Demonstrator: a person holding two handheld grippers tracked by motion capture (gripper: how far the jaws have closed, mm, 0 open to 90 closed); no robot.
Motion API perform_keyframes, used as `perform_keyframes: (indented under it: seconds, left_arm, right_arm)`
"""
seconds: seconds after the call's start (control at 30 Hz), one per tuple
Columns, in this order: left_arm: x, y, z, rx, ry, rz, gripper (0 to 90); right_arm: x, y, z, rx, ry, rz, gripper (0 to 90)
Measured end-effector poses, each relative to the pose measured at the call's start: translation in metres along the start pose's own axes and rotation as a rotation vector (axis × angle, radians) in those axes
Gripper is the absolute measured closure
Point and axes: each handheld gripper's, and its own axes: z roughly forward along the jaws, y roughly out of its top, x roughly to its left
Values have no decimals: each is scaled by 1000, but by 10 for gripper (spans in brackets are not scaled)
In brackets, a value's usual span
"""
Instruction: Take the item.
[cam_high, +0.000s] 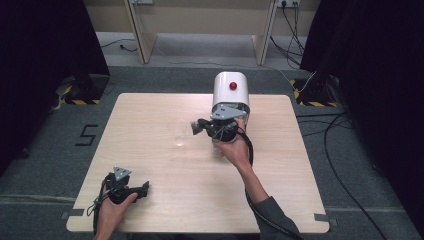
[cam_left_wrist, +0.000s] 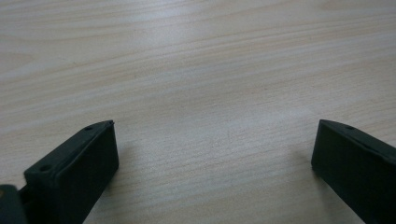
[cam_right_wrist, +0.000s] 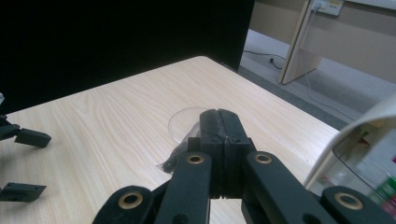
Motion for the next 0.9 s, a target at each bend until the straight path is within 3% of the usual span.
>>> perform_keyframes:
  seconds: [0.53,0.9]
  left_arm:
    - [0,0,0,1,-3,-1,0]
    - [0,0,0,1,-3,-1,0]
  right_arm:
    - [4,17,39,44,2,-24,900]
    - [4,19,62,65,-2,-15,900]
